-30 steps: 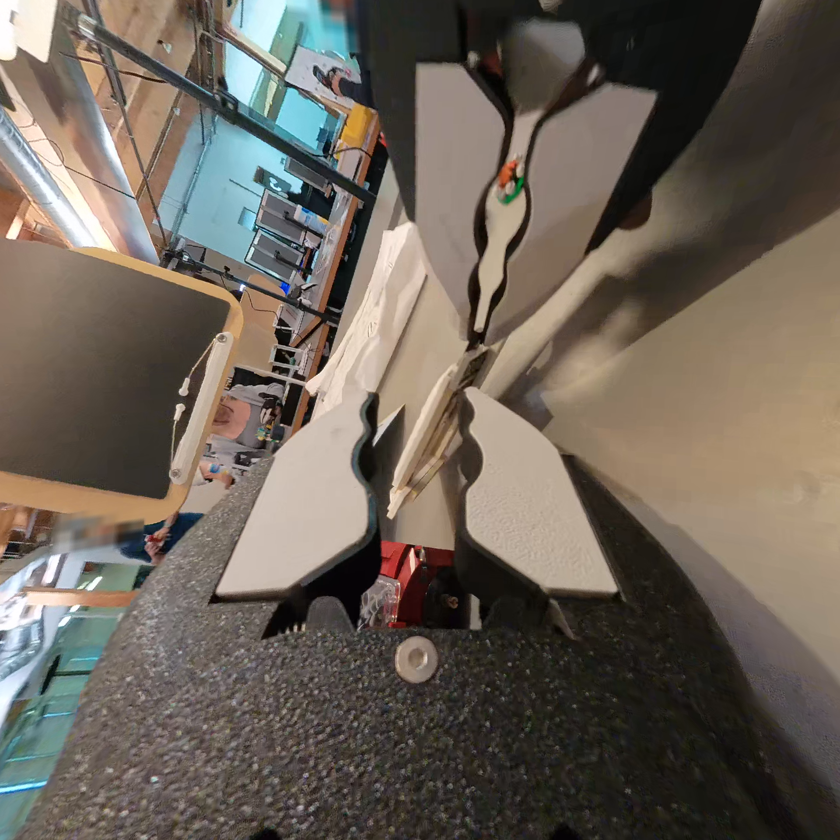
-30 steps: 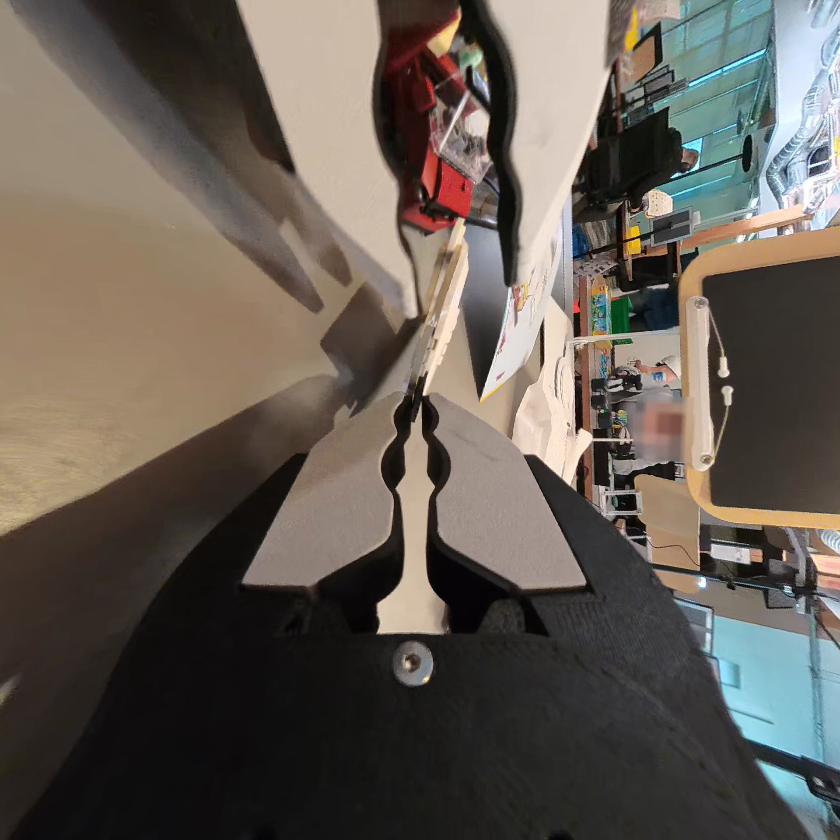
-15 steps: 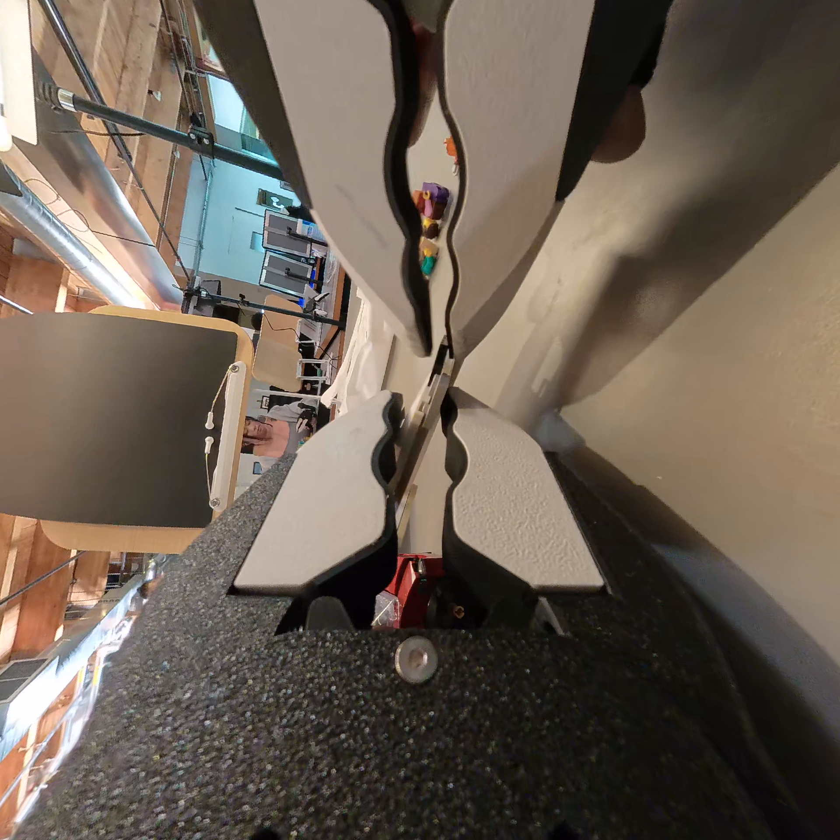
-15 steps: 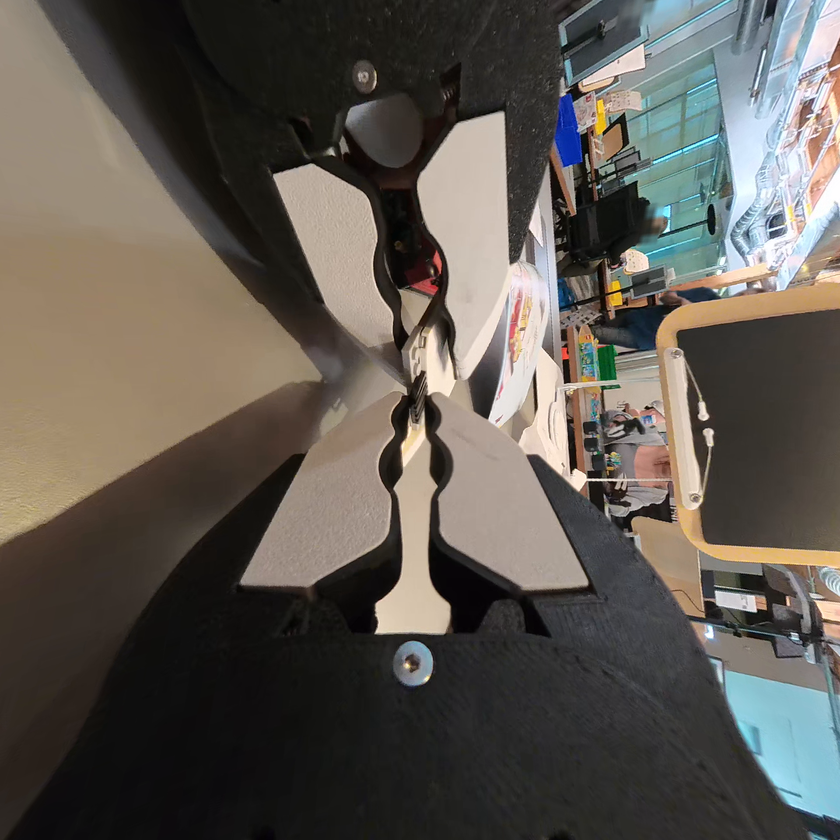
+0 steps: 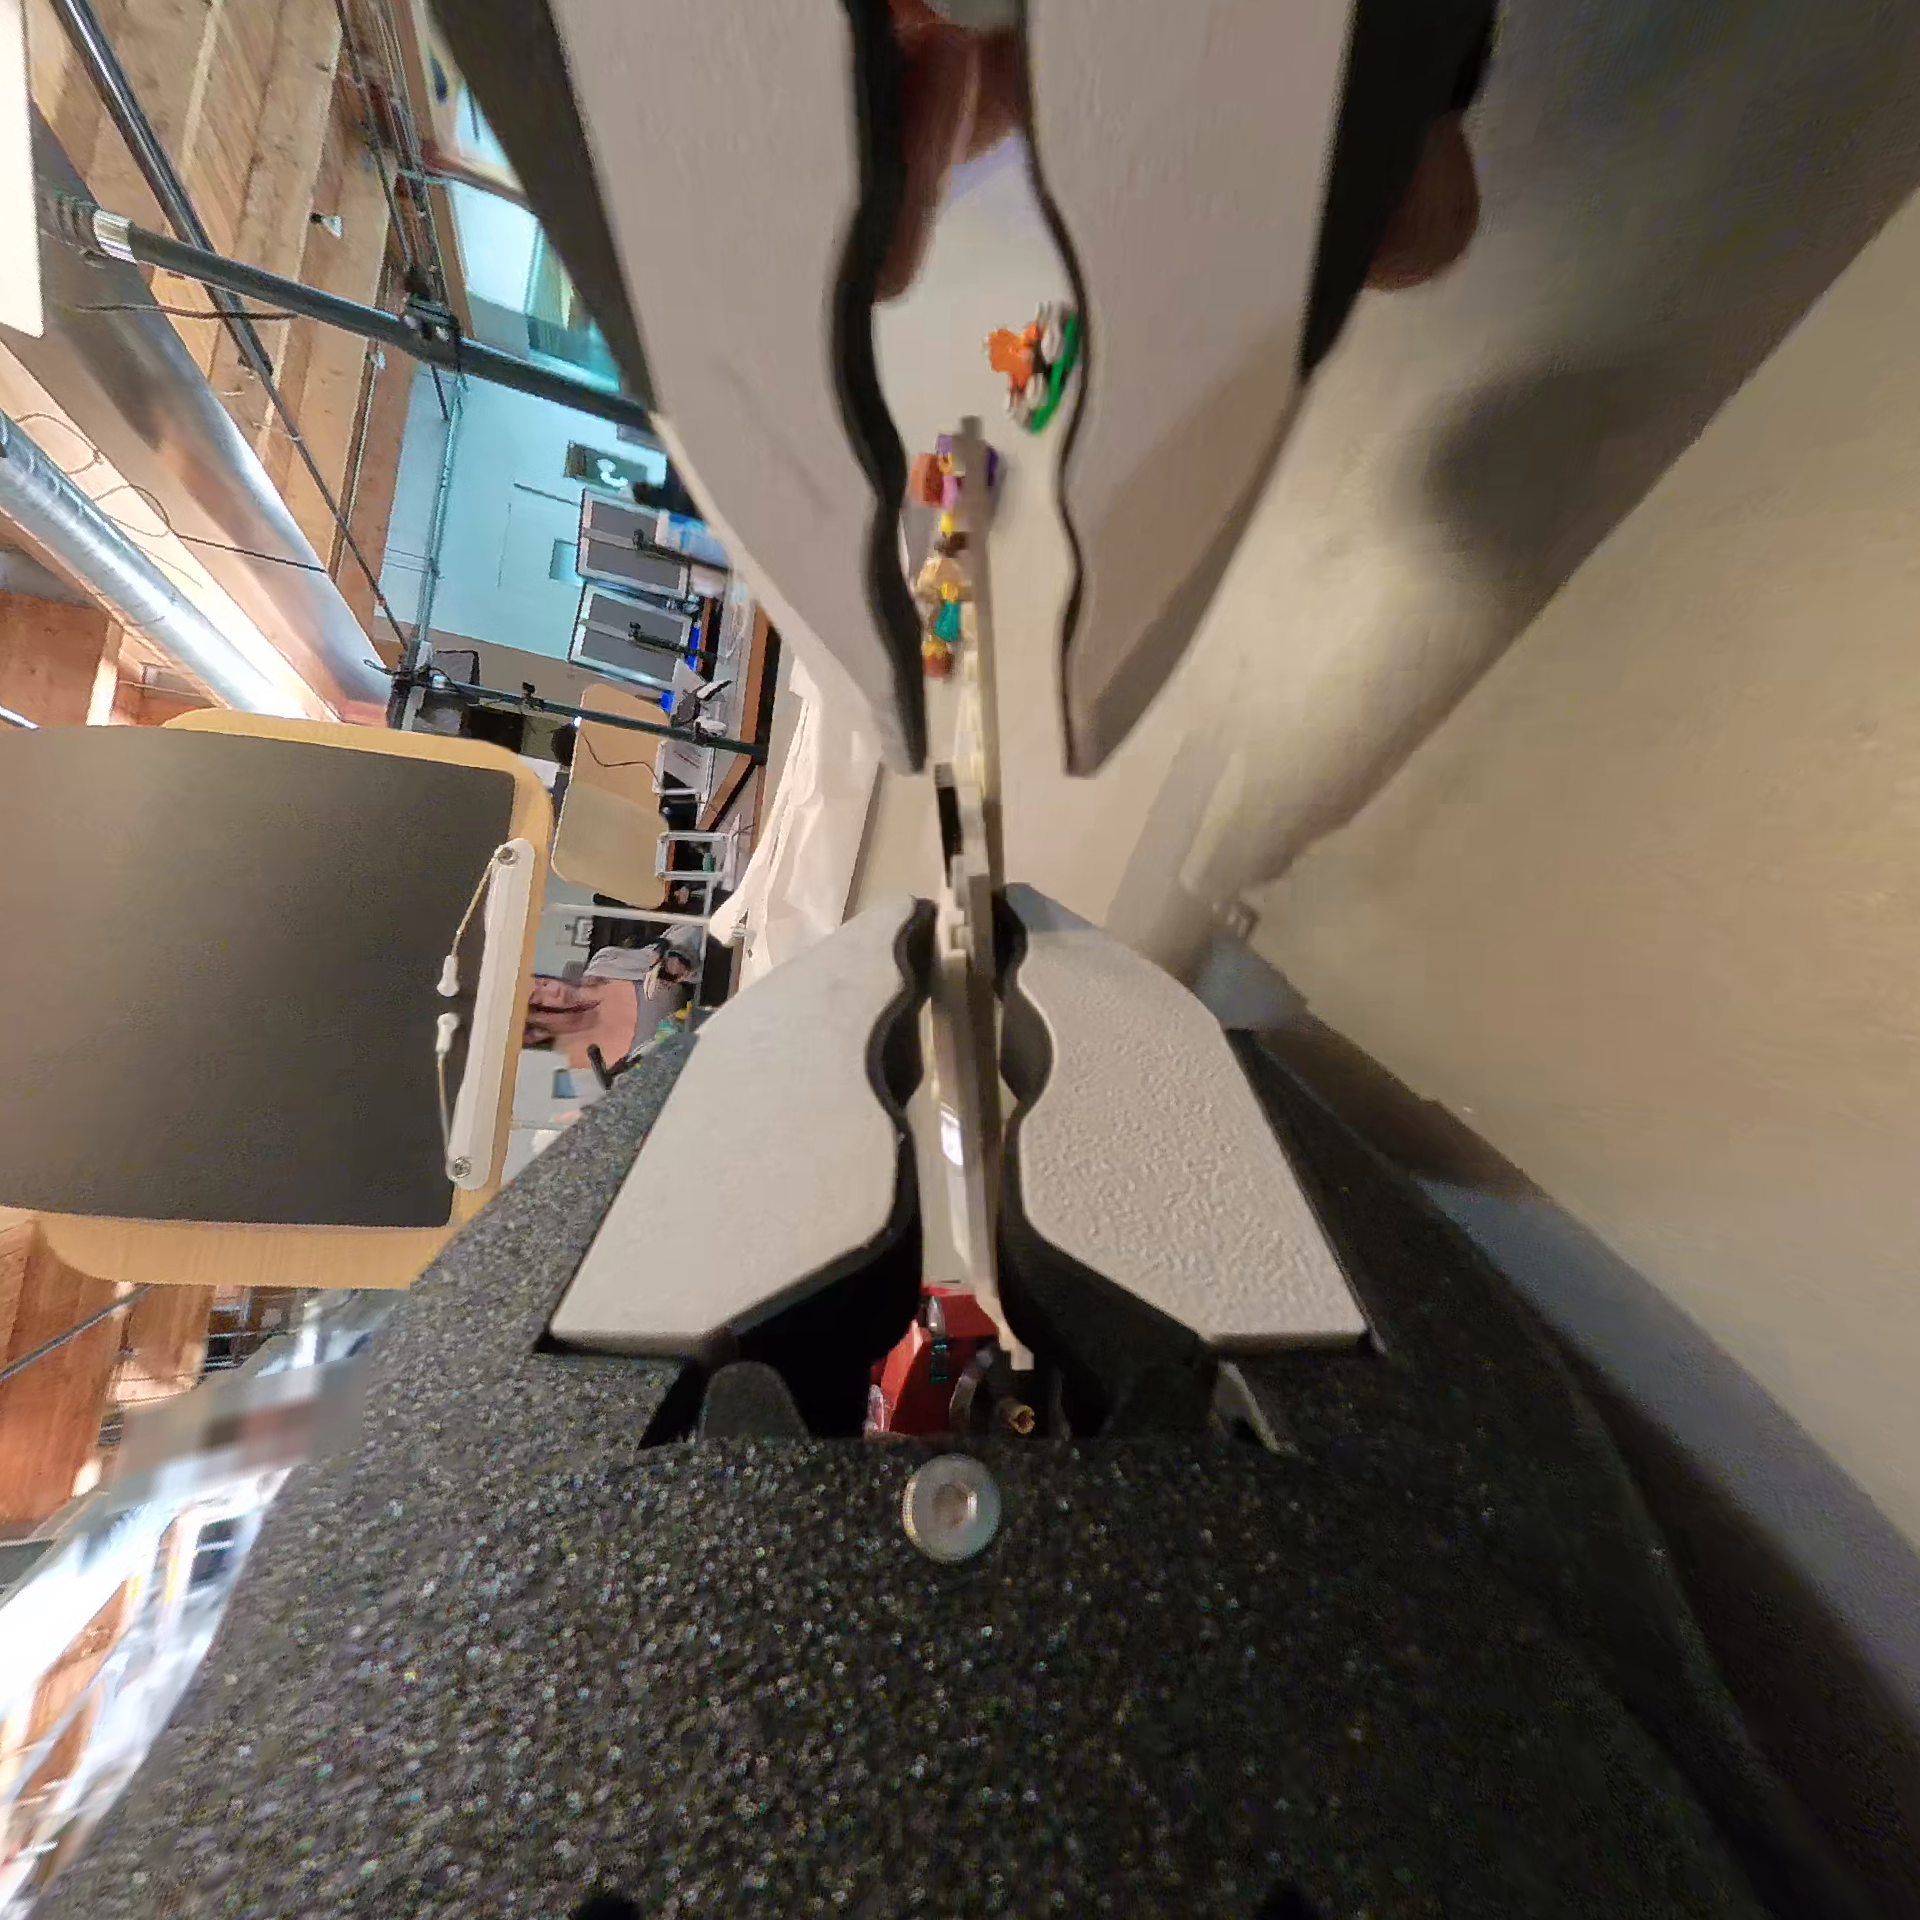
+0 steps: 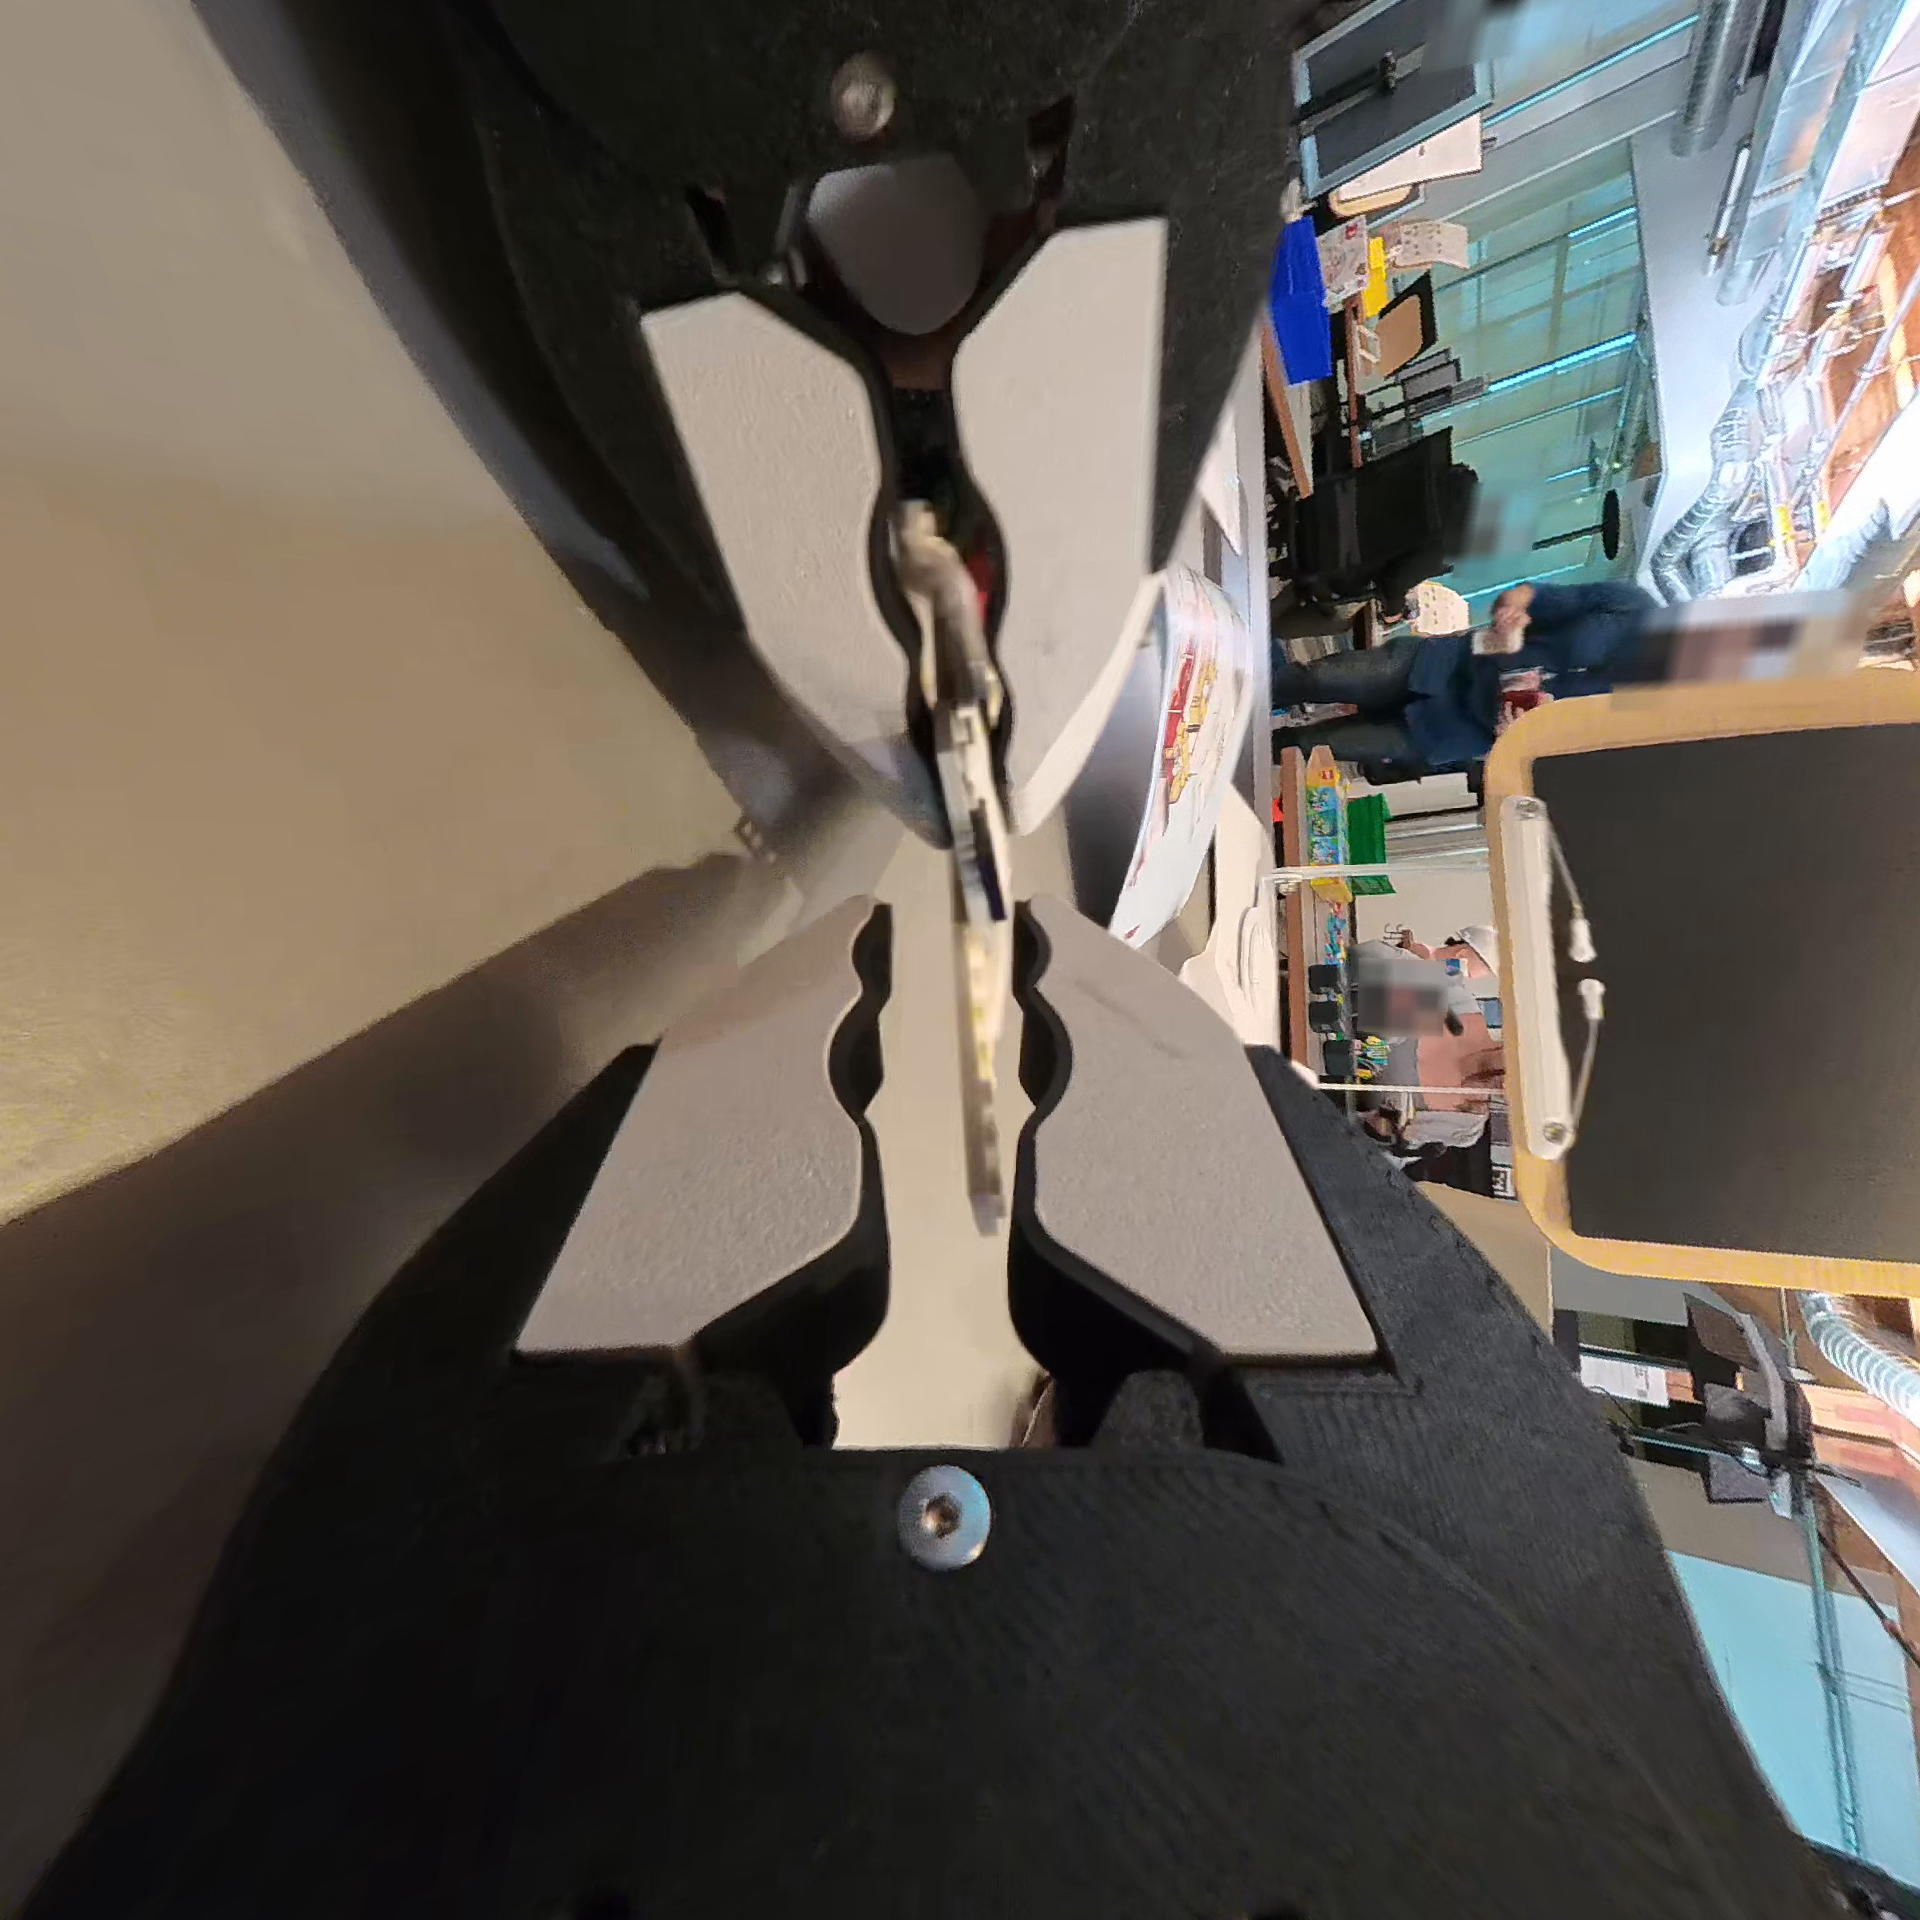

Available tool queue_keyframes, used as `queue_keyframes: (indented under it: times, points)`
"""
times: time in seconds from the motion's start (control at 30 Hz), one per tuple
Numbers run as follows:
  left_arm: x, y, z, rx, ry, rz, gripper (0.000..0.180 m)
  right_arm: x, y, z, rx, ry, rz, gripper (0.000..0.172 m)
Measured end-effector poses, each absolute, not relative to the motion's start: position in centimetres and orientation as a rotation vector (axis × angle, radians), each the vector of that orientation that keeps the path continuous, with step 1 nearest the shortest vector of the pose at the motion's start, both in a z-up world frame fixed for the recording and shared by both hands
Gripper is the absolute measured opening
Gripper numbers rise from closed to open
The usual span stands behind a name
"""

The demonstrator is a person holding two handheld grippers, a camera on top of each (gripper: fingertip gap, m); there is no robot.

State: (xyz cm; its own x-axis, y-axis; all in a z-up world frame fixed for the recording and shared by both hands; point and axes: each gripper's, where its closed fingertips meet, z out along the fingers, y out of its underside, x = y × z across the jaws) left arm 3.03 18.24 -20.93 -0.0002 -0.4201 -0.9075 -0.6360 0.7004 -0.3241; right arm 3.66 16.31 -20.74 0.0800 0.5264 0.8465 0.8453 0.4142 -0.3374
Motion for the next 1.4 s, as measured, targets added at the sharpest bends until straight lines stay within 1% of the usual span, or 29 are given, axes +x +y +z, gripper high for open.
queue_keyframes:
  times: [0.03, 0.13, 0.43, 0.67, 0.8, 1.17, 1.4]
  points:
    - [3.0, 18.2, -20.8, -0.884, 1.619, 0.187, 0.010, 3.6, 16.3, -21.0, -1.244, -1.595, -0.370, 0.026]
    - [3.0, 18.2, -21.0, -0.886, 1.633, 0.192, 0.010, 3.6, 16.4, -21.3, -1.232, -1.604, -0.389, 0.027]
    - [3.1, 17.7, -21.4, -0.848, 1.672, 0.209, 0.010, 3.3, 16.1, -21.0, -1.169, -1.610, -0.389, 0.018]
    - [3.3, 17.0, -21.7, -0.790, 1.709, 0.233, 0.010, 3.3, 15.8, -21.4, -1.128, -1.661, -0.439, 0.007]
    - [3.3, 16.8, -21.9, -0.768, 1.729, 0.253, 0.010, 3.4, 15.7, -21.7, -1.119, -1.694, -0.460, 0.006]
    - [3.4, 16.4, -22.2, -0.674, 1.764, 0.324, 0.009, 3.5, 15.2, -22.1, -1.285, -1.683, -0.216, 0.006]
    - [3.6, 16.0, -22.2, -0.613, 1.781, 0.364, 0.009, 3.8, 14.7, -22.2, -1.330, -1.730, -0.156, 0.006]
